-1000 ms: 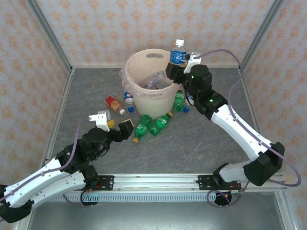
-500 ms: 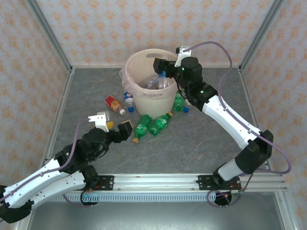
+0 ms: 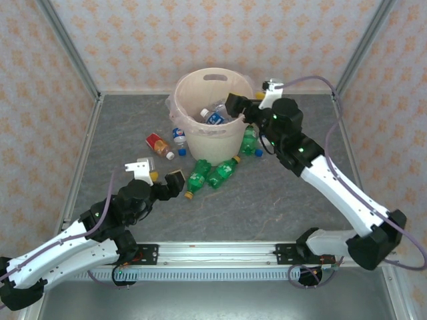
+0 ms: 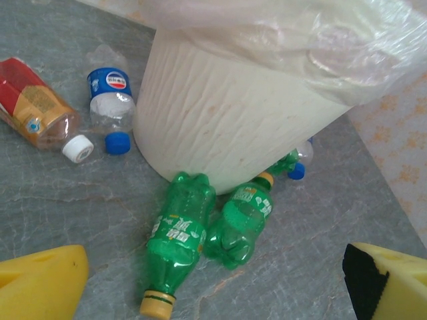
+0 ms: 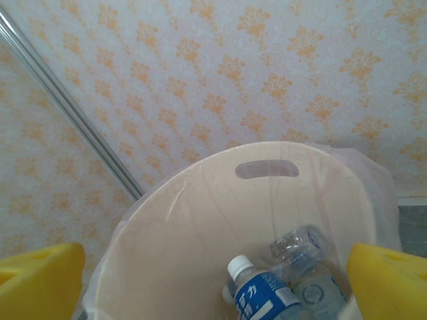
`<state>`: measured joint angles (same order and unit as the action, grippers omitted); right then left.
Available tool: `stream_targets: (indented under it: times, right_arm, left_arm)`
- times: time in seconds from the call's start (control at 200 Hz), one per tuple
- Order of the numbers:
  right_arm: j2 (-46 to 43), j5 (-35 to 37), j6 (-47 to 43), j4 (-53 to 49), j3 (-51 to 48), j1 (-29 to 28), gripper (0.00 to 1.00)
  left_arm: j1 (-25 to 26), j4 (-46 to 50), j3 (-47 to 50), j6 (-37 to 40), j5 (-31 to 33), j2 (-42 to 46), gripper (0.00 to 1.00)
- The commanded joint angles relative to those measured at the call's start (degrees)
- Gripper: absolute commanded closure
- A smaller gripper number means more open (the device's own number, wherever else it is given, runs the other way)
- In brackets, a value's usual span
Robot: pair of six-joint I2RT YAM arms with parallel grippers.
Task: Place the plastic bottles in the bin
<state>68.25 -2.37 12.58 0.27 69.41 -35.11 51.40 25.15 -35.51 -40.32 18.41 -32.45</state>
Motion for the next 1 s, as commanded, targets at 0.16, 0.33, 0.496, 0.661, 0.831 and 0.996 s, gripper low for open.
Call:
stream_targets:
  times: [0.16,0.33,0.496,0.661,0.831,0.996]
  right_arm:
    - [-13.5,-1.6,4.7,2.7,-14.5,-0.3,0.00]
    - [-20.5,-4.2,7.6,3.0,-24.0,-0.3,0.00]
    - [-25.6,-7.8,9.9,3.9,-32.6,-0.2,0.00]
    - [-30.7,-7.5,10.9,3.8,-38.7,-0.2,0.00]
    - [-34.7,-6.3,10.7,3.3,-41.8,-0.2,0.00]
    - [-35.6,-5.8,10.3,2.1,-41.7,-0.3,0.00]
  left_arm:
    - [0.2,-6.4,4.9,-1.7,-2.6,-5.9,0.03]
    - [-0.1,-10.0,7.0,-1.4,-5.2,-11.3,0.01]
    - [-2.7,-14.3,8.7,-1.7,-9.3,-16.9,0.03]
    - [-5.6,-18.7,11.1,0.2,-15.0,-21.6,0.14]
    - [-6.2,-21.4,12.0,2.2,-18.1,-26.3,0.24]
    - [-6.9,-22.0,11.8,2.8,-18.9,-31.6,0.27]
